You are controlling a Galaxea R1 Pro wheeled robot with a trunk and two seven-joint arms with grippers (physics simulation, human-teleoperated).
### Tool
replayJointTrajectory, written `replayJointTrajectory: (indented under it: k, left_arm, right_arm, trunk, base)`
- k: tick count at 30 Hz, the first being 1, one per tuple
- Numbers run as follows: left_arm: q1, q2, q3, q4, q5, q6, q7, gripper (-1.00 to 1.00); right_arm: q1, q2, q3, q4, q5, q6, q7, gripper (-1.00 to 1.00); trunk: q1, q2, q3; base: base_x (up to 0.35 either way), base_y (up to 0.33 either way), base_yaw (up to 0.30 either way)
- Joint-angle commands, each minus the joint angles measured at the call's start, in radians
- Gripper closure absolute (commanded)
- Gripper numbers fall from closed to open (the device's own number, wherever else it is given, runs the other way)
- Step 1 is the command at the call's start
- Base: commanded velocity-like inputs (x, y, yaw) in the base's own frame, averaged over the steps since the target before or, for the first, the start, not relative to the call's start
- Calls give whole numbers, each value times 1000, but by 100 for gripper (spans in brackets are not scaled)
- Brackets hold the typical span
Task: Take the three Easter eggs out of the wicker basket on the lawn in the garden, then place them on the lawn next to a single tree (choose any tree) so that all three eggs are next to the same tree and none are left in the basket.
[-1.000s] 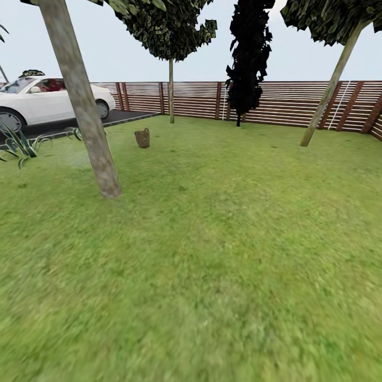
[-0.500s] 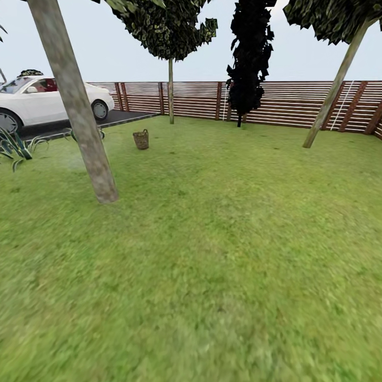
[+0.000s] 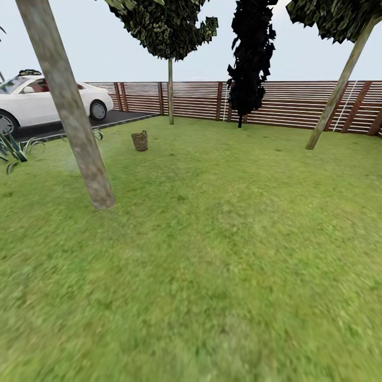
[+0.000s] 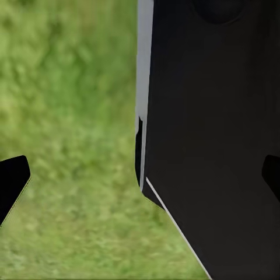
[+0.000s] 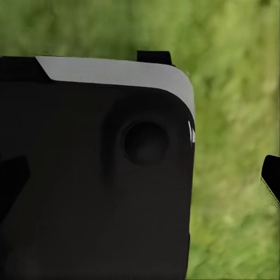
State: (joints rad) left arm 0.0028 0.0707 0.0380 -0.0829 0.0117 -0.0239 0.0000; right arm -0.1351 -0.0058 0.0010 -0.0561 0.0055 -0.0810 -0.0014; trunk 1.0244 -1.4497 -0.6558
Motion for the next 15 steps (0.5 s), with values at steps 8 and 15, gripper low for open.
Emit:
replayJointTrajectory:
  k: [8,15]
  left_arm:
    - [1,0,3,-1,1,-2,0,-100]
    - [1,0,3,-1,0,-2,0,-100]
  right_arm:
    - [0,4,2,1,4,-3,0,-100]
    - [0,1,2,-2,2,-3,0,-100]
  trunk:
    - [1,0,-1]
    - [1,0,-1]
  base:
    - [338,0,0]
    - [338,0,0]
